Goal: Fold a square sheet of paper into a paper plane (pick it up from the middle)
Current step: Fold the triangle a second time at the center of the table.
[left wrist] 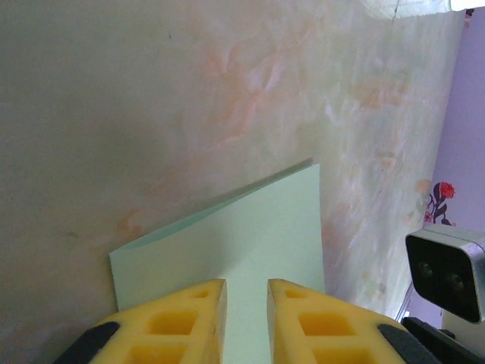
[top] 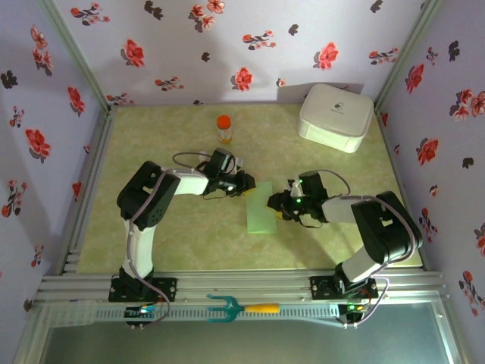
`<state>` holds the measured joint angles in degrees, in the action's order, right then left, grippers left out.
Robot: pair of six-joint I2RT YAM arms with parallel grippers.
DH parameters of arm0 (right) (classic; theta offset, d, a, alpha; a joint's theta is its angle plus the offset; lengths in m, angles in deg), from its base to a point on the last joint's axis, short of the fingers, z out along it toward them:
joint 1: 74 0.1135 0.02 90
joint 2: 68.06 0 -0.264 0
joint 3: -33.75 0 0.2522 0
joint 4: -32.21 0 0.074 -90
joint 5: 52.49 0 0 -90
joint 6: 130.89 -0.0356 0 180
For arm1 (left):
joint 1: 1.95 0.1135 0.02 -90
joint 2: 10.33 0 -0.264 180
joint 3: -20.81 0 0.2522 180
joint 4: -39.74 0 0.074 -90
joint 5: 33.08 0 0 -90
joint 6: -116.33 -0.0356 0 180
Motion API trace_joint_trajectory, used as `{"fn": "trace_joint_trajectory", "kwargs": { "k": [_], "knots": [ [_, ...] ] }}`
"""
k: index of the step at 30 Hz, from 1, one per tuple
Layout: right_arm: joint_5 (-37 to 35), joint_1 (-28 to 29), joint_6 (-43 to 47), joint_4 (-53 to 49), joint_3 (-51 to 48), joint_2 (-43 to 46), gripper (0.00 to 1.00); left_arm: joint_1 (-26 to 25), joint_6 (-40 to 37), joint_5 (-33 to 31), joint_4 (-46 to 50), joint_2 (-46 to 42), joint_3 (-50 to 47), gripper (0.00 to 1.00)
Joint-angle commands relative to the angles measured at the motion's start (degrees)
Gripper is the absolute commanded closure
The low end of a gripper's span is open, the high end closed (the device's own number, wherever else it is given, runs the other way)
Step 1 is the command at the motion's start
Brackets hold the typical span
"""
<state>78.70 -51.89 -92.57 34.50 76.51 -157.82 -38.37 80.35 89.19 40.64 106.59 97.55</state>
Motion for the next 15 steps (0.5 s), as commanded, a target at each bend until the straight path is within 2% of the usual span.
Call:
{"fn": "trace_joint_trajectory", "kwargs": {
  "k": [1, 9, 13, 15],
  "knots": [
    [1.52, -0.4, 0.05, 2.02, 0.93, -1.52, 0.66, -0.3, -1.18, -0.1, 3.55, -0.27, -0.76, 0.76],
    [1.67, -0.58, -0.94, 4.33, 0.84, -4.32, 0.82, -0.31, -1.09, -0.51, 3.46, -2.18, -0.23, 0.72],
    [0.67, -0.56, -2.73, 5.49, 0.39, -4.03, 0.93, -0.56, -2.98, -1.52, 4.06, -6.62, -0.4, 0.65],
    [-0.51, -0.57, -4.25, 6.11, 0.28, -4.2, 0.94, -0.91, -5.5, -4.24, 6.35, -9.98, -0.57, 0.63]
  ]
}}
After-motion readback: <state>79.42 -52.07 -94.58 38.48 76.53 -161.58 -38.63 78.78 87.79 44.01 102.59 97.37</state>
